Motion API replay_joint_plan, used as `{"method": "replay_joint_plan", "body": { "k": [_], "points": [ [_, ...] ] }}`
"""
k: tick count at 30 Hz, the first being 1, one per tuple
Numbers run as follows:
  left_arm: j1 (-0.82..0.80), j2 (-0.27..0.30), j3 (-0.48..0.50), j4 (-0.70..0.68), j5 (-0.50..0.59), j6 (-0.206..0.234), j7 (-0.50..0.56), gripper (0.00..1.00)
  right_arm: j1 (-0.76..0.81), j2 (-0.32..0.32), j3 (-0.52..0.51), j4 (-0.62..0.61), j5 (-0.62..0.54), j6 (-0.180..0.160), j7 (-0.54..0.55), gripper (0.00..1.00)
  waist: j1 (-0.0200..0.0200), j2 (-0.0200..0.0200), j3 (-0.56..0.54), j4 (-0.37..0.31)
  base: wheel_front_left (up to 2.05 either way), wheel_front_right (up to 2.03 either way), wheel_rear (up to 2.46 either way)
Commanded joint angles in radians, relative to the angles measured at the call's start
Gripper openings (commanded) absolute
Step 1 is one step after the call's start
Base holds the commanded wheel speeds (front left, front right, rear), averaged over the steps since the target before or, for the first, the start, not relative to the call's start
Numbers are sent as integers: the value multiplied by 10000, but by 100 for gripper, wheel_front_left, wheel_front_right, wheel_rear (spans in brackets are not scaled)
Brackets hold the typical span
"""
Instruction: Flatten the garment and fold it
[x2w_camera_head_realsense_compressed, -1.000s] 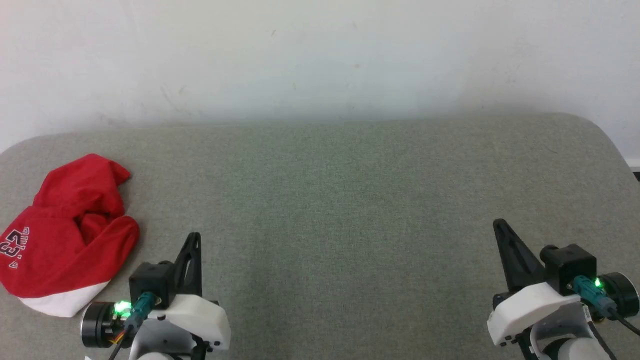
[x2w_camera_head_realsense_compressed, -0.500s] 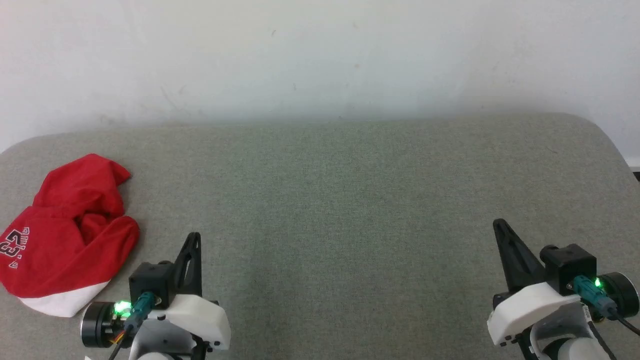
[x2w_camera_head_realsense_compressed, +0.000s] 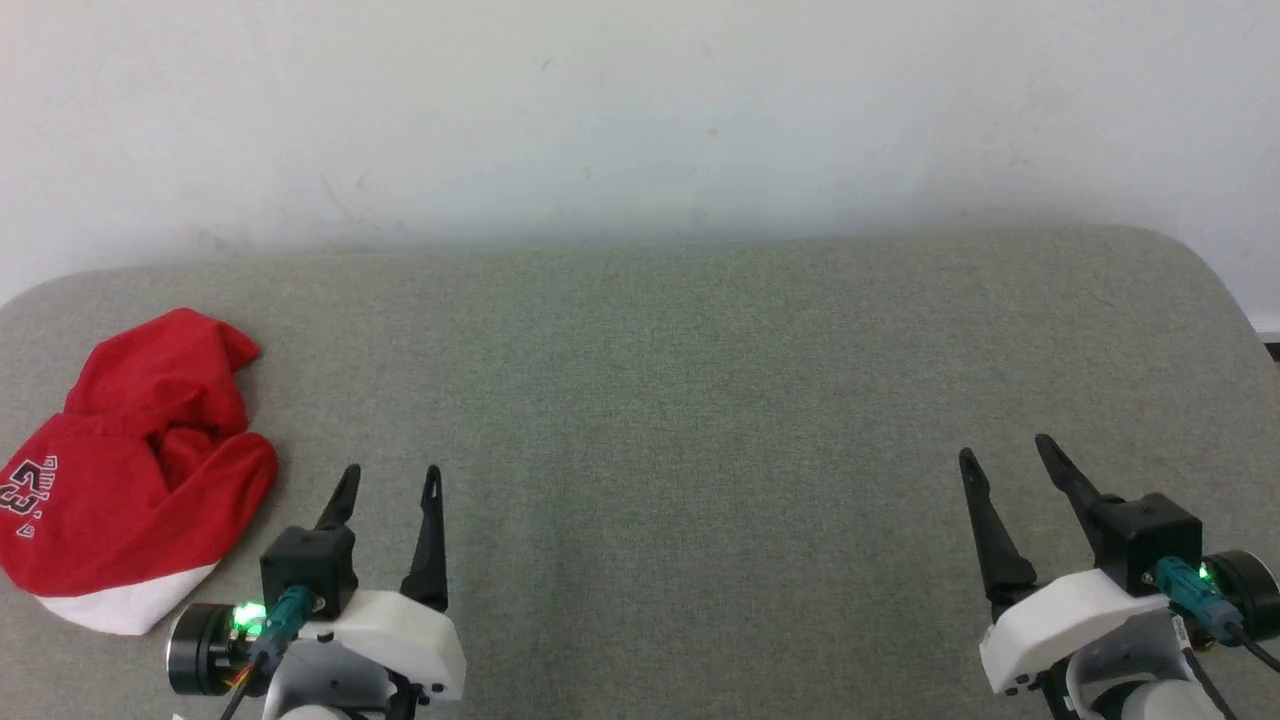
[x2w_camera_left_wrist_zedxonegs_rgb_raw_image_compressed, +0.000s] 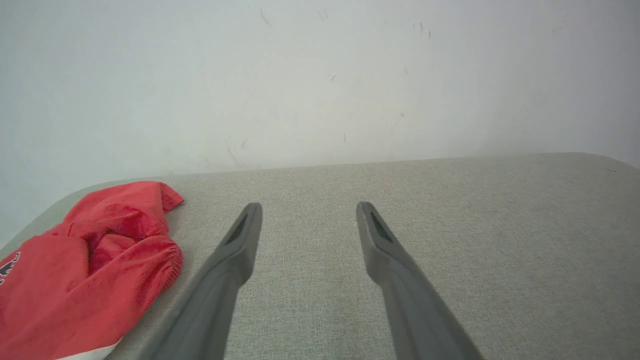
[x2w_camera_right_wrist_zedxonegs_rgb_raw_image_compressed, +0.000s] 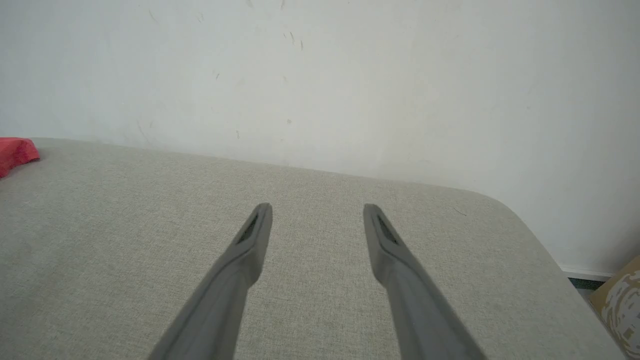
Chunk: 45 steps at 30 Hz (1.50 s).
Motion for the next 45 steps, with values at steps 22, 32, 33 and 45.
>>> {"method": "replay_joint_plan", "body": {
  "k": [22,32,33,45],
  "points": [
    [-206,-5,-14,-167,-723,87,-523,100,381,14,-313,-421,201,-2,-360,100,0,0,-31,840,0,0,0],
    [-176,-7,75,-241,-1027,184,-732,100,440,18,-185,-778,142,-2,-344,100,0,0,49,1570,0,0,0],
    [-171,-7,84,-248,-1071,199,-753,100,447,18,-166,-818,133,-2,-338,100,0,0,63,1650,0,0,0],
    [-34,-9,93,-251,-1530,357,-1004,100,501,22,43,-1201,100,-3,-353,100,0,0,183,2575,0,0,0]
  ]
}}
